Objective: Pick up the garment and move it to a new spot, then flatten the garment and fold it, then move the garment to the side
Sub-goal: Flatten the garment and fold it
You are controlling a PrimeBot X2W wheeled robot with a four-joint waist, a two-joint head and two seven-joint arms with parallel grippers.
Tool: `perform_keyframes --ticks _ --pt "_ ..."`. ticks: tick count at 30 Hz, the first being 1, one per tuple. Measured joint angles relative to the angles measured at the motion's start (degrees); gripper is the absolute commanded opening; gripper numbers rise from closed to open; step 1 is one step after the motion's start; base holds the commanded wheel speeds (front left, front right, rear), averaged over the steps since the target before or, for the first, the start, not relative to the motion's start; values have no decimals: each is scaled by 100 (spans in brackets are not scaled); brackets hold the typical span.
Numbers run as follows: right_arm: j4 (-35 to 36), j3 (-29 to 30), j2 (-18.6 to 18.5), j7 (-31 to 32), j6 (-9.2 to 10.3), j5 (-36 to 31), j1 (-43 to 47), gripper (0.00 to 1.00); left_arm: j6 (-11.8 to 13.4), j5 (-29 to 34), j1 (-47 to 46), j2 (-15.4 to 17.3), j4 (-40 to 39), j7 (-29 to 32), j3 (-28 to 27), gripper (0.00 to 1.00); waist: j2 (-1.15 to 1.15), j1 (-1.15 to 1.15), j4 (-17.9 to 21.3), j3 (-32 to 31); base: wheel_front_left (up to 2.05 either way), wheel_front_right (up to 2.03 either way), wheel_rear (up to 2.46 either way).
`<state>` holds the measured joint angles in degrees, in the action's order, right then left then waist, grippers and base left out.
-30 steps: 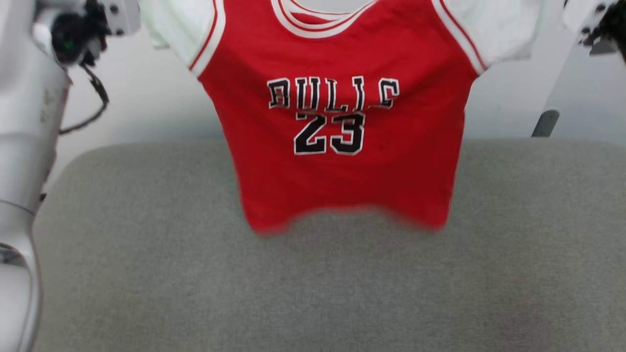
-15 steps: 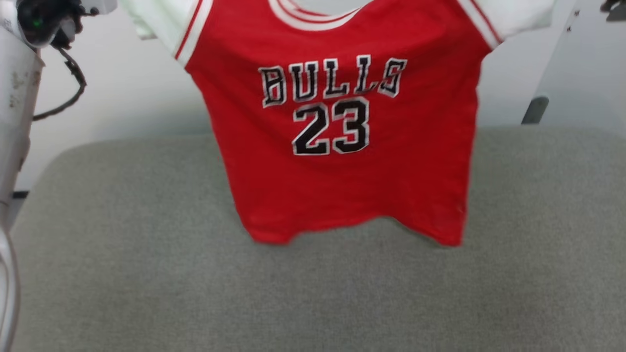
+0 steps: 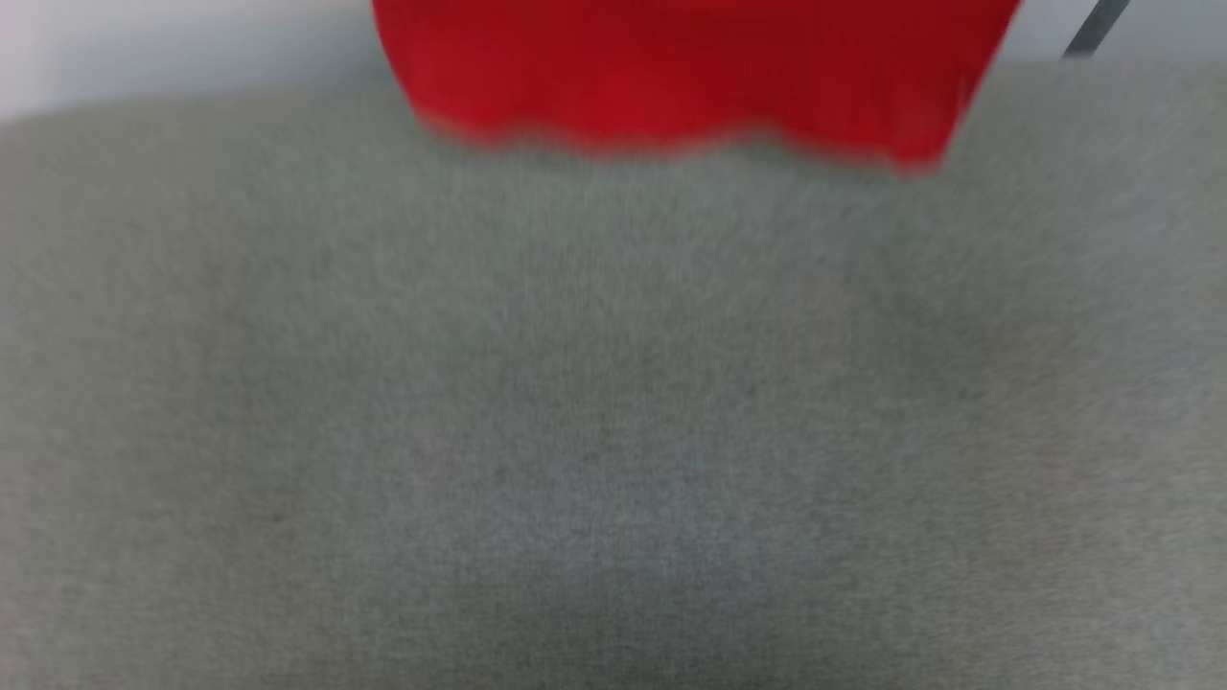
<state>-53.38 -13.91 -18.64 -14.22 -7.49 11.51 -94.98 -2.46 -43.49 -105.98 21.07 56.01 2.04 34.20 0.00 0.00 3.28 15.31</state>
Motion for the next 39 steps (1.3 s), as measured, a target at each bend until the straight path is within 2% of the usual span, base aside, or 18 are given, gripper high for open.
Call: perform_keyframes --ticks 4,8,11,17,20,22,24,27,31,34,39 --pt "478 250 -199 -74 -1 -789 -436 0 -165 -32 -529 -120 -13 -570 -123 0 0 0 -49 591 0 0 0" --pt "1178 404 -278 -75 -1 -1415 -382 0 -322 -170 -629 -102 42 -1206 -304 0 0 0 -131 1198 0 0 0" --pt "1261 483 -258 -75 -1 -1644 -99 0 -403 -224 -482 -111 185 -1444 -318 0 0 0 -208 1635 0 0 0" --pt "905 497 -96 -74 -3 -1505 640 0 -464 -250 222 -255 568 -1627 -186 0 0 0 -412 2286 0 0 0" --pt "787 416 -124 -73 -3 -1173 939 0 -480 -331 556 -394 657 -1633 -62 0 0 0 -573 2397 0 0 0" --pt "759 409 -131 -73 -3 -770 1077 0 -487 -402 748 -388 541 -1556 110 0 0 0 -657 2397 0 0 0" --pt "906 169 -303 -73 -3 -616 1259 0 -487 -594 1005 -325 342 -1400 260 0 0 0 -710 2325 0 0 0" --pt "1238 -143 -609 -74 -3 -102 1731 0 -488 -953 1471 -155 -102 -1154 482 0 0 0 -787 2141 0 0 0" --pt "1827 -536 -1037 -73 -3 677 2811 0 -488 -1425 2360 302 -856 -887 898 0 0 0 -888 1757 0 0 0" --pt "2407 -735 -1445 -74 -3 1146 3712 0 -488 -1764 3082 744 -1483 -701 1177 0 0 0 -933 1398 0 0 0" --pt "3356 -728 -1840 -74 -3 1362 5524 0 -492 -2172 4548 1575 -2517 -602 1599 0 0 0 -958 768 0 0 0"
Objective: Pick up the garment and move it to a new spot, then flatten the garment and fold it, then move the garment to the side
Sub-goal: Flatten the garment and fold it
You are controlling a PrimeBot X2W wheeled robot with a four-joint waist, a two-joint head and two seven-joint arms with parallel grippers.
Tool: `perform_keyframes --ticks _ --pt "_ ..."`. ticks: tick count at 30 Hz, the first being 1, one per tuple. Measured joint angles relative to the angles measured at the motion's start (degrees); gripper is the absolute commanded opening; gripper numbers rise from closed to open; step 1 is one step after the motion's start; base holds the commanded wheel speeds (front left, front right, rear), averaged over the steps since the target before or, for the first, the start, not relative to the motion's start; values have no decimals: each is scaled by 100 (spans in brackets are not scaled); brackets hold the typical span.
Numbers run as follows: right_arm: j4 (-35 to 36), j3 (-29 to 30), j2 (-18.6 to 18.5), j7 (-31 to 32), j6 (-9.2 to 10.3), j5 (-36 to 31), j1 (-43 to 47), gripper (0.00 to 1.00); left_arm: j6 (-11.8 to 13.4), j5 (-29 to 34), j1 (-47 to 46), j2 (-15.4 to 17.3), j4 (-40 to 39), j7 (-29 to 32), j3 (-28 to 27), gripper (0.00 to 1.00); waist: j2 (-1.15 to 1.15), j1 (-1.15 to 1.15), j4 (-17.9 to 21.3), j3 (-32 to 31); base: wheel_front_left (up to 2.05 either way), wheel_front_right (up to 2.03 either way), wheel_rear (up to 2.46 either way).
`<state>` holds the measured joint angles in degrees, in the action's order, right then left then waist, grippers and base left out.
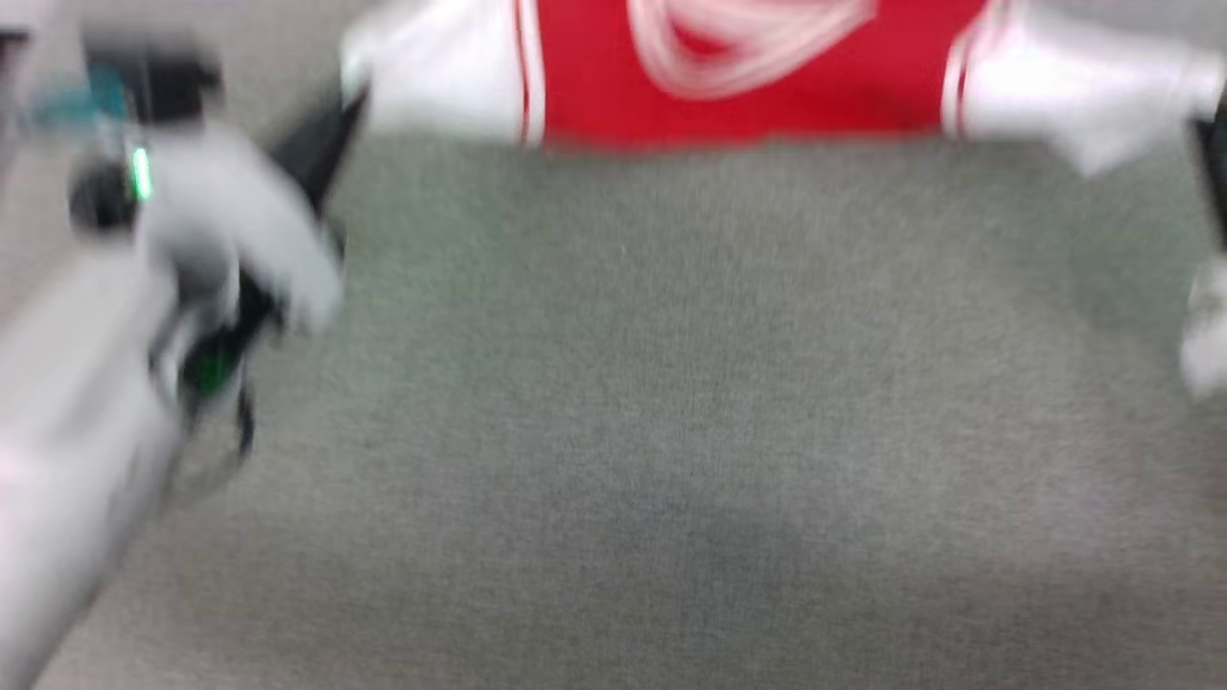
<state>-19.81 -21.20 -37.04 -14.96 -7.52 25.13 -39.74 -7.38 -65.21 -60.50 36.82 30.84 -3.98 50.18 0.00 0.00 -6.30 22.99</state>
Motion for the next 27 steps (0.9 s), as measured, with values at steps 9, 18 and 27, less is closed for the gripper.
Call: perform_keyframes --ticks 9,18,27 --pt "1162 243 -374 0 0 -472 3054 0 189 -99 2533 1179 -1529 -665 554 0 0 0 59 -1019 0 0 0" --pt "1514 835 -181 0 0 -1015 4516 0 987 148 3980 1522 -1938 -891 1046 0 0 0 273 -1548 0 0 0" --pt "1352 1274 186 189 0 -1091 5008 0 1444 155 4323 1376 -1694 -902 1152 0 0 0 351 -1647 0 0 0"
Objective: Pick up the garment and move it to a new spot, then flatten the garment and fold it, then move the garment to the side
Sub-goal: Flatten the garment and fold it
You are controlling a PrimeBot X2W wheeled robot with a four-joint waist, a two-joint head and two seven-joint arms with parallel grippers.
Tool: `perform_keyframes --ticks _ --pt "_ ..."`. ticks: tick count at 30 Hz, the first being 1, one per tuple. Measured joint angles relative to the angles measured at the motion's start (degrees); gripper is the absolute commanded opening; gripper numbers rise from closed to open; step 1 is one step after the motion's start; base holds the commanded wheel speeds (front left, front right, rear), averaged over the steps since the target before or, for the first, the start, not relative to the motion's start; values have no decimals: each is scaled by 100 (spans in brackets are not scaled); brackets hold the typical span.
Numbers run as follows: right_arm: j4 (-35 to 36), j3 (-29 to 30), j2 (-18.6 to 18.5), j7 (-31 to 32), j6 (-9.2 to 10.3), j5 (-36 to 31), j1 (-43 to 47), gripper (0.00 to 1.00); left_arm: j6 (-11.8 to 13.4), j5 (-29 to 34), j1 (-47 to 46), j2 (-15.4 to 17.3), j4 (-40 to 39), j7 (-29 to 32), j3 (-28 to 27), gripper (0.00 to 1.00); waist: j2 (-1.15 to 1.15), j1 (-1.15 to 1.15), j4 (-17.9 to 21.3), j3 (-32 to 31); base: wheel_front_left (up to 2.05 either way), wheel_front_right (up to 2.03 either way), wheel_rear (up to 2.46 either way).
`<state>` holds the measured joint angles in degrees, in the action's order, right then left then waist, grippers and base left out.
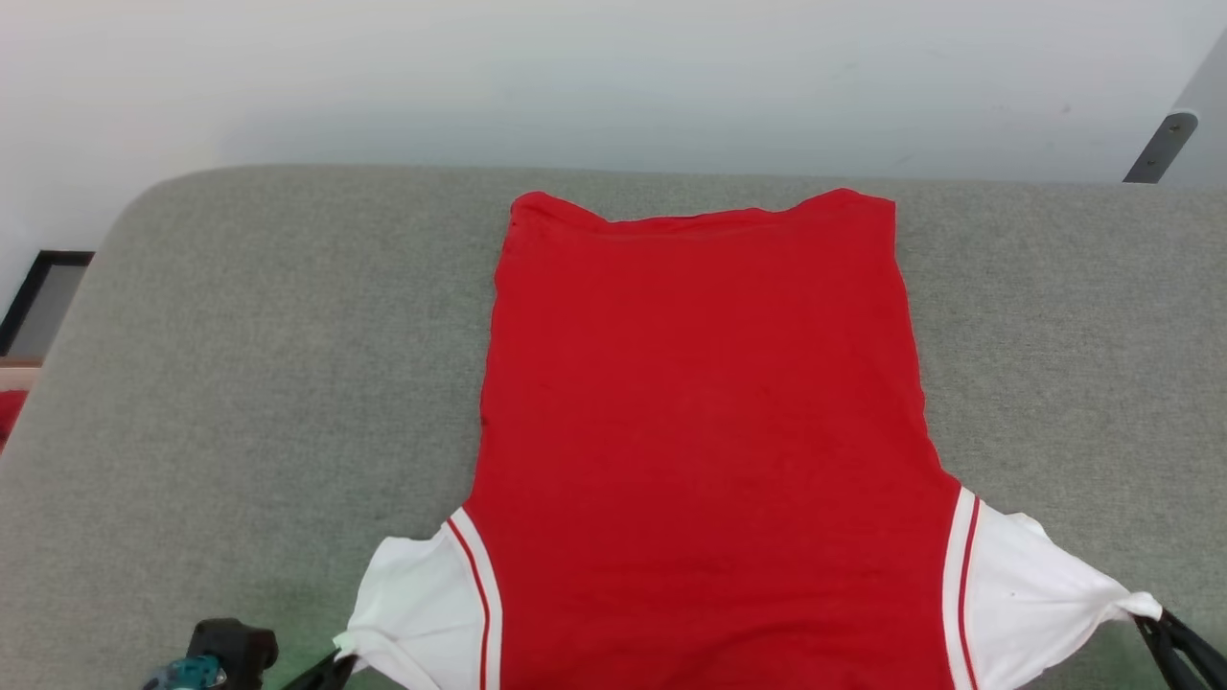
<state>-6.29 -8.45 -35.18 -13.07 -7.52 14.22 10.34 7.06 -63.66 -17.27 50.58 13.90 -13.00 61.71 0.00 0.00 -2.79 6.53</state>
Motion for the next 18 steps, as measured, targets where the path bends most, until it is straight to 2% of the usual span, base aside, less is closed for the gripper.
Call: perform_keyframes --ticks 8,9,10,11,12,18 --pt "80 -140 31 321 0 229 90 0 92 21 39 -126 58 -111 -119 0 0 0 24 -10 0 0 0" --pt "94 -185 27 391 0 281 97 8 104 22 50 -142 59 -115 -138 0 0 0 29 -8 0 0 0" --pt "102 -223 18 478 0 311 111 35 114 20 65 -165 57 -123 -172 0 0 0 32 -4 0 0 0" --pt "123 -261 7 544 0 333 120 56 130 22 79 -183 51 -130 -187 0 0 0 38 1 0 0 0" --pt "157 -275 12 601 0 393 120 100 149 22 87 -196 54 -140 -196 0 0 0 46 5 0 0 0" --pt "390 -428 -47 1202 0 1079 125 100 303 18 118 -297 22 -164 -301 0 0 0 105 38 0 0 0"
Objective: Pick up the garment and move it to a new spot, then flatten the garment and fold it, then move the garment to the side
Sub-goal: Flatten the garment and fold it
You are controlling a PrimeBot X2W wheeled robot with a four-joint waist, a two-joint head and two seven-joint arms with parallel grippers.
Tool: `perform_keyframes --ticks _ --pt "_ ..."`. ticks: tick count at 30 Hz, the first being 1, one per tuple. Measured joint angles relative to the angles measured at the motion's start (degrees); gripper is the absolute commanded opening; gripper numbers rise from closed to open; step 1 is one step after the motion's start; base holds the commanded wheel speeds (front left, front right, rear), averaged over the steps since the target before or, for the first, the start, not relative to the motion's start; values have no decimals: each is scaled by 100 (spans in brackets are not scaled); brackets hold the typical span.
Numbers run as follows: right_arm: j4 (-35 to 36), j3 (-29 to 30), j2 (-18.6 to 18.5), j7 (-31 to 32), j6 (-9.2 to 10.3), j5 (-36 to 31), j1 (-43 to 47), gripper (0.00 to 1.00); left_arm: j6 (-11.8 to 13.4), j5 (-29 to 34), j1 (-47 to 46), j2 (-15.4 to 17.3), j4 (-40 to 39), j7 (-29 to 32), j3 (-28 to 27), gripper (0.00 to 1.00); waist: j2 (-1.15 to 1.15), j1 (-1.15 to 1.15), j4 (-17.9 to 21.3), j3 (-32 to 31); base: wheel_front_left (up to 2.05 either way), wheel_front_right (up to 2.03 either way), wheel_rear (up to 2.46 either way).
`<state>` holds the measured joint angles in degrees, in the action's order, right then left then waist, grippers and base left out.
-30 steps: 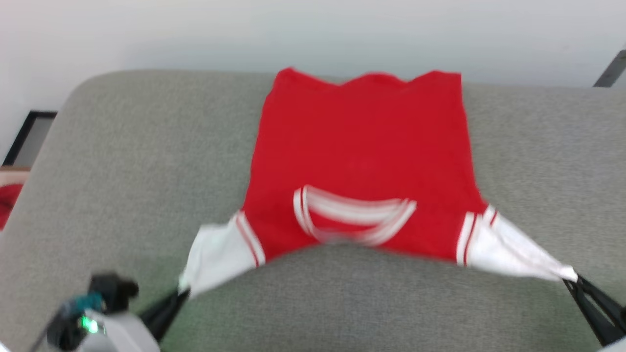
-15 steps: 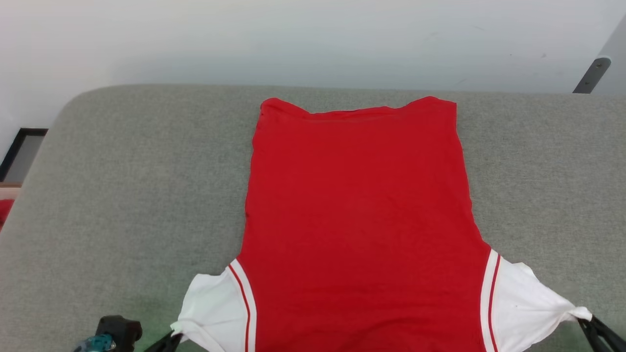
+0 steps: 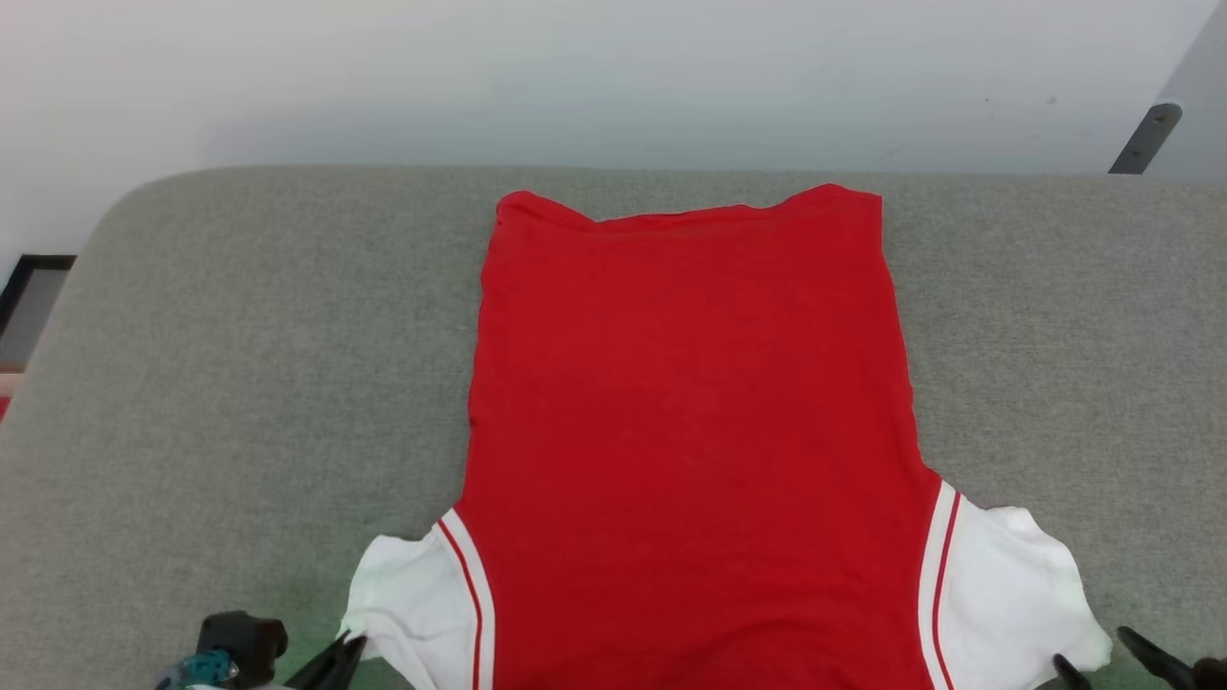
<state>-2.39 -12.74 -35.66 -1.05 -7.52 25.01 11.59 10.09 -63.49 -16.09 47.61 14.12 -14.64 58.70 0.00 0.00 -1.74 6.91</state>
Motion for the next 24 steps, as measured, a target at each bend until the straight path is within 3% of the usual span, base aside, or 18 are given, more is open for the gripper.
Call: perform_keyframes --ticks 7,13,17,24 --pt "890 422 4 1035 0 1201 41 100 141 -21 77 -87 -148 -8 -86 0 0 0 -32 -30 0 0 0" --pt "1194 1157 358 1935 2 1259 -895 100 258 26 -4 -227 -296 9 -77 0 0 0 -210 -13 0 0 0" --pt "724 1287 715 2565 3 894 -1990 100 275 164 -222 -364 -343 105 -25 0 0 0 -400 55 0 0 0" --pt "-1028 1458 954 3034 2 399 -4036 100 -4 456 -794 -837 -144 303 191 0 0 0 -862 300 0 0 0"
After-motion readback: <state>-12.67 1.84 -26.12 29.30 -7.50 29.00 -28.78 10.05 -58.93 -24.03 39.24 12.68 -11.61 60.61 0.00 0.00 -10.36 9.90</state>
